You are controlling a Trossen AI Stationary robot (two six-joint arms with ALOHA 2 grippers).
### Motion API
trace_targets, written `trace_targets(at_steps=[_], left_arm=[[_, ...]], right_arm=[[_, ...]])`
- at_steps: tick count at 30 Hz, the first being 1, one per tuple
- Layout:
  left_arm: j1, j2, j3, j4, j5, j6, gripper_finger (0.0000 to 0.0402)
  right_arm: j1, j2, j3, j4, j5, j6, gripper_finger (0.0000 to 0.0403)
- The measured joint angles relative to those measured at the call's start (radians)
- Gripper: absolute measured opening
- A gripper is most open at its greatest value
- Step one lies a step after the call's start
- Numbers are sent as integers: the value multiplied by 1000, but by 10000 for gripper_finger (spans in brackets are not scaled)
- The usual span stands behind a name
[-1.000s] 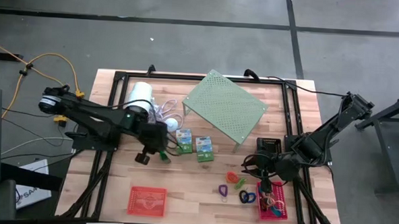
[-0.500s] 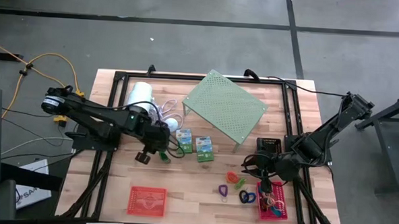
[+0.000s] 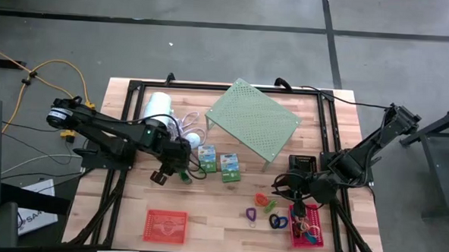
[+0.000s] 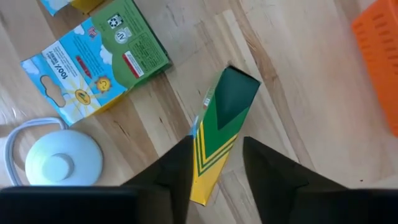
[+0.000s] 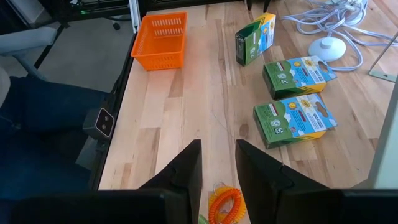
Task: Pick & Place Office Desk Supplies
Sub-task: Put the left crayon box into the orange bin
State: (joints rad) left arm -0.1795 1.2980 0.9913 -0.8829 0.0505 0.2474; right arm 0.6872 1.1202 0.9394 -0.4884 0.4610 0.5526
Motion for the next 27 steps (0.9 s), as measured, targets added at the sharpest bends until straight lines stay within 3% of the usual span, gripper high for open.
trace_targets(at_steps=[8,19,27], left_arm=[[0,10,0,0,0,41,214],[-26,45,0,18,-3,61,218],[-77,76,-1,19,-91,52,218]], right_arm=[[0,0,0,0,0,0,86],[0,0,0,7,0,0,86],[0,0,0,7,0,0,86]])
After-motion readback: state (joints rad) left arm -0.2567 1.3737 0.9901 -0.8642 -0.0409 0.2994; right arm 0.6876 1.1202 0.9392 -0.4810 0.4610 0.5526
